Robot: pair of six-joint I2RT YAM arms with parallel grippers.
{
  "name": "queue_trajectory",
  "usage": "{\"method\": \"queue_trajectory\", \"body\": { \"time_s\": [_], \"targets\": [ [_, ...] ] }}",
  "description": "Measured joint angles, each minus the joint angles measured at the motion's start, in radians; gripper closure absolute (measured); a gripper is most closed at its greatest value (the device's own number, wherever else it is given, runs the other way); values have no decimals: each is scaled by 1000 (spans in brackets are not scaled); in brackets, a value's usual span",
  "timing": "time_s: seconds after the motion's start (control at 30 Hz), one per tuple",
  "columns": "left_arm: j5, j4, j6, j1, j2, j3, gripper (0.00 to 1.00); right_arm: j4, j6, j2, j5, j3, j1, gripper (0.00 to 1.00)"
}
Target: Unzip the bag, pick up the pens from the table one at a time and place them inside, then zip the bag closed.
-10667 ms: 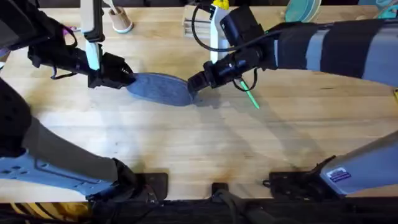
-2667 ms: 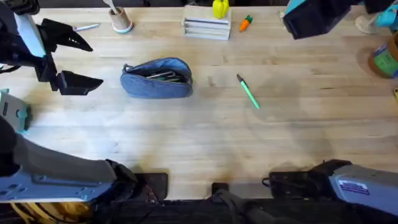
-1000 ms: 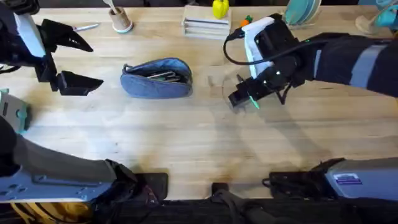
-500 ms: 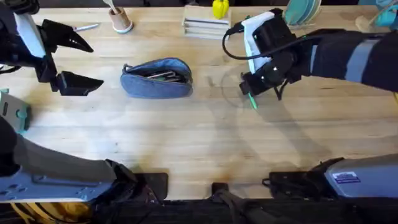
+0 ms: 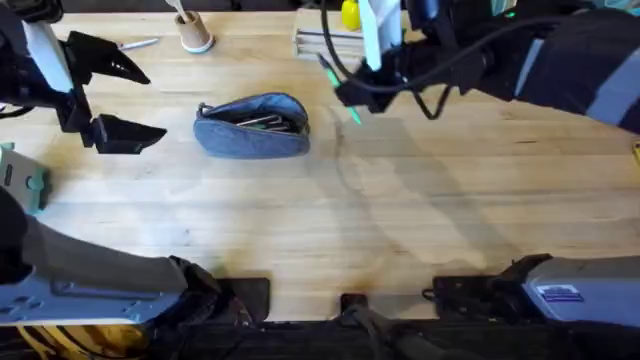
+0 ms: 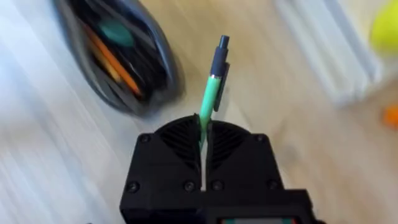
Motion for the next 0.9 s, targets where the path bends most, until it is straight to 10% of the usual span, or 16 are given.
{"method": "queue_trajectory", "body": {
  "time_s": [0.37, 0.9],
  "targets": [
    [0, 0, 0, 0, 0, 0, 7, 457, -183, 109, -102, 8, 167, 972],
    [0, 0, 0, 0, 0, 0, 7, 462, -502, 232, -109, 8, 250, 971]
  ]
}}
